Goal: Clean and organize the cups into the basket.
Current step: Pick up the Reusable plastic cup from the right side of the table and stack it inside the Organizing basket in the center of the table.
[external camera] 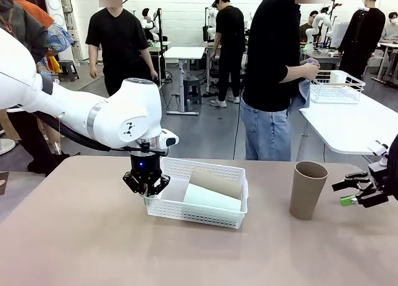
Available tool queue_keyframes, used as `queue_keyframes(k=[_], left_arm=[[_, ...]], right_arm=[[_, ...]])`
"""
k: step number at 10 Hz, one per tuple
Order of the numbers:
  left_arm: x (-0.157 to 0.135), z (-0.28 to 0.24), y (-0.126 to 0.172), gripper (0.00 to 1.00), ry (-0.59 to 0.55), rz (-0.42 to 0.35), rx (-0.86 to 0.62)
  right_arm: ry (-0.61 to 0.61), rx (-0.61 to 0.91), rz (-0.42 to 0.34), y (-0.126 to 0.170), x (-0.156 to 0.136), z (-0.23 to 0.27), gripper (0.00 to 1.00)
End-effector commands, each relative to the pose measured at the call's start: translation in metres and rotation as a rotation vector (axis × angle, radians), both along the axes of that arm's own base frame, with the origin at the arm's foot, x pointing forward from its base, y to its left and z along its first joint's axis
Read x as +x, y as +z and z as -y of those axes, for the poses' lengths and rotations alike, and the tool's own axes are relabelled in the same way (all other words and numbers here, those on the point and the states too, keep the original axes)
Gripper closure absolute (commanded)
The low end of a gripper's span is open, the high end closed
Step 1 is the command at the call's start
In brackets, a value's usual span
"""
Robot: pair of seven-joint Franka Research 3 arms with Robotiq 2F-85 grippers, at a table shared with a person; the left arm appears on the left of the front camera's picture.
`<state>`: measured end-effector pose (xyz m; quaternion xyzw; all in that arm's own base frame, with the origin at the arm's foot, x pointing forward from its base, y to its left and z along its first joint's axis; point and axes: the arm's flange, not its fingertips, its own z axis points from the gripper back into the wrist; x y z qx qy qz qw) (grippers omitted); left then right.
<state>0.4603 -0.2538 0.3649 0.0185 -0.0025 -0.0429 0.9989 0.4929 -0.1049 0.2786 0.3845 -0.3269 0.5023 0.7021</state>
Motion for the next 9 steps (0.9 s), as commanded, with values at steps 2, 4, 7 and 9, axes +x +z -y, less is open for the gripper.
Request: queue_keyframes(k=[2,4,7,9], left_arm=[[0.0,0.0,0.001,0.95,0.001,0.003,-0.002],[0.0,0.0,0.001,0.95,0.001,0.003,-0.002],[0.0,0.0,0.001,0.95,0.001,0.003,-0.002],[0.0,0.0,0.001,0.95,0.001,0.003,-0.002]], right_arm=[[0.051,-0.004,0.017,0.011,-0.007,0.0,0.0],[0.012,-0.002,-0.009,-0.005,0.0,-0.003,0.0],[0.02,-0.003,-0.008,-0.002,-0.001,-0.003,0.0],[0.057,0.036,0.047,-0.009,-0.006,-0.018,0.0]])
